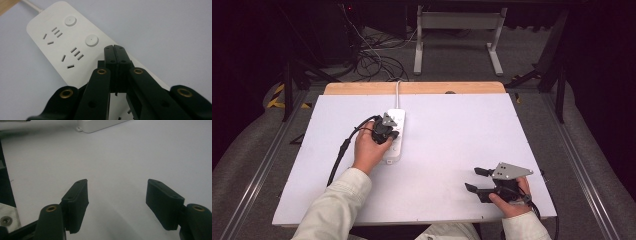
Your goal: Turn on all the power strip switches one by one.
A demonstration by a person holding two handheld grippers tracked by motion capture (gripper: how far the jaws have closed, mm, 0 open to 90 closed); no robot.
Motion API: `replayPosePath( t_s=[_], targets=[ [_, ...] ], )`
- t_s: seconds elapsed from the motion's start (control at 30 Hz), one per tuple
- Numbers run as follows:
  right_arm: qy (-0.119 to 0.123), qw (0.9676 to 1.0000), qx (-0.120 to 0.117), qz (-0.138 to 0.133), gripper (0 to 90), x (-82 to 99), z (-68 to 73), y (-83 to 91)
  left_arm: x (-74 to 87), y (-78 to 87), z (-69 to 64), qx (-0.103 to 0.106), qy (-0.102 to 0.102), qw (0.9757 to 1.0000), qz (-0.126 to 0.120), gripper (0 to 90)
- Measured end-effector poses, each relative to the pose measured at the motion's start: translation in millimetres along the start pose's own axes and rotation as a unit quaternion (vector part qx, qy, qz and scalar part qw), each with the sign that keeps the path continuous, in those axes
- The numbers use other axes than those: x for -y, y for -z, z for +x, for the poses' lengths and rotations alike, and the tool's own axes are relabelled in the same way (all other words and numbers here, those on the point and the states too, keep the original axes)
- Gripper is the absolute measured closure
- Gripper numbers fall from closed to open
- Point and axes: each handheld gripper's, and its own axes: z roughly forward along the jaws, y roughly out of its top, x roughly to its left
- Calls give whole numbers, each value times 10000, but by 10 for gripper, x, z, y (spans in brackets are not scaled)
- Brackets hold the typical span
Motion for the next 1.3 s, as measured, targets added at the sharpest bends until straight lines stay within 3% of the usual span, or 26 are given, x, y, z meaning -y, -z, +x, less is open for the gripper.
replayPosePath(
  t_s=[0.2, 0.33, 0.4, 0.53, 0.63, 0.73, 0.83, 0.97, 1.07, 1.2, 1.3],
  targets=[
    [0, 10000, -1, 2, 353, 1, 1, -1, 3, 0, -3, -6, -3, 10000, 9, 900],
    [-2, 10000, -7, 16, 353, 3, 1, -6, -4, -18, -32, 112, 39, 9999, -74, 900],
    [-2, 10000, -9, 21, 354, 3, 1, -7, -12, -28, -53, 33, -3, 10000, -59, 900],
    [0, 10000, -20, 10, 354, 9, 1, 2, -4, -26, -23, -16, 93, 10000, -34, 900],
    [-7, 10000, -37, 13, 354, 14, -3, -1, 11, -28, -6, 86, 183, 9998, -65, 900],
    [1, 10000, -46, 19, 354, 13, -1, -5, 9, -32, -54, 124, 117, 9998, -71, 900],
    [-11, 10000, -50, 31, 354, 10, 0, -12, 8, -37, -85, 1, 70, 9999, -84, 900],
    [-17, 10000, -34, -4, 353, 8, 8, 4, -33, 34, -33, 37, 61, 9999, -101, 900],
    [-32, 10000, -13, -17, 353, 14, -9, 9, -116, 131, 27, 198, 181, 9990, -358, 900],
    [-41, 10000, -23, -9, 353, 11, -16, -1, -210, 156, 46, 163, 45, 9991, -389, 900],
    [-42, 10000, -13, -10, 353, 13, -16, 4, -211, 136, 78, 156, 107, 9989, -440, 900]
  ],
)
